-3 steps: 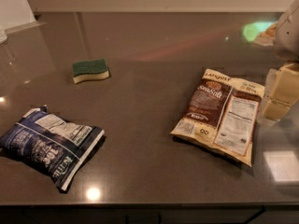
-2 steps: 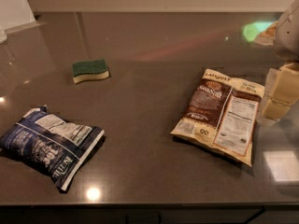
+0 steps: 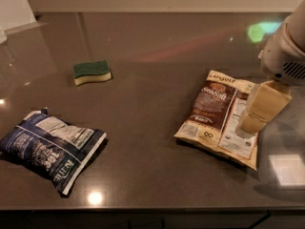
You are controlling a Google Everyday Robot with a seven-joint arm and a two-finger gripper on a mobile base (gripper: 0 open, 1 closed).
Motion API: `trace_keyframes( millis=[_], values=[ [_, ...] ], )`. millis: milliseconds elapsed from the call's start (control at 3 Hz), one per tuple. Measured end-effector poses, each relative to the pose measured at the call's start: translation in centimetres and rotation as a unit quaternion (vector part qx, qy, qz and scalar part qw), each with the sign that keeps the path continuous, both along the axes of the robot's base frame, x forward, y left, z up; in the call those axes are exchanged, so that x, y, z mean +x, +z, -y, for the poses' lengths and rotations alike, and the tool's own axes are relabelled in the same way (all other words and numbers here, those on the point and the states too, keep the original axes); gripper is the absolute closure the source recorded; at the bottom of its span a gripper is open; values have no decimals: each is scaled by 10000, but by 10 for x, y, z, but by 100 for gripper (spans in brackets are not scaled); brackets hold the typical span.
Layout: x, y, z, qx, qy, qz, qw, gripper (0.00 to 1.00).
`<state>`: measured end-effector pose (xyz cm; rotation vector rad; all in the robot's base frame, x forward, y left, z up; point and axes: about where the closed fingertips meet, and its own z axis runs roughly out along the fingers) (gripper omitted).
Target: Move brown chip bag near blue chip bag
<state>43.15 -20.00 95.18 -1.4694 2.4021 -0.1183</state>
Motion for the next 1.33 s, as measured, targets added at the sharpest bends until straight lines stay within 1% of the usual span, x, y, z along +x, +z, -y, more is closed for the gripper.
trace_keyframes(
  millis=[333, 667, 1000, 1333],
  values=[
    [-2, -18, -2, -51, -712, -59, 9974, 0],
    [-5, -39, 6, 138, -1594, -297, 9867, 0],
    [-11, -64, 15, 440, -2306, -649, 9699, 0],
    [-17, -87, 14, 678, -2705, -997, 9551, 0]
  ],
)
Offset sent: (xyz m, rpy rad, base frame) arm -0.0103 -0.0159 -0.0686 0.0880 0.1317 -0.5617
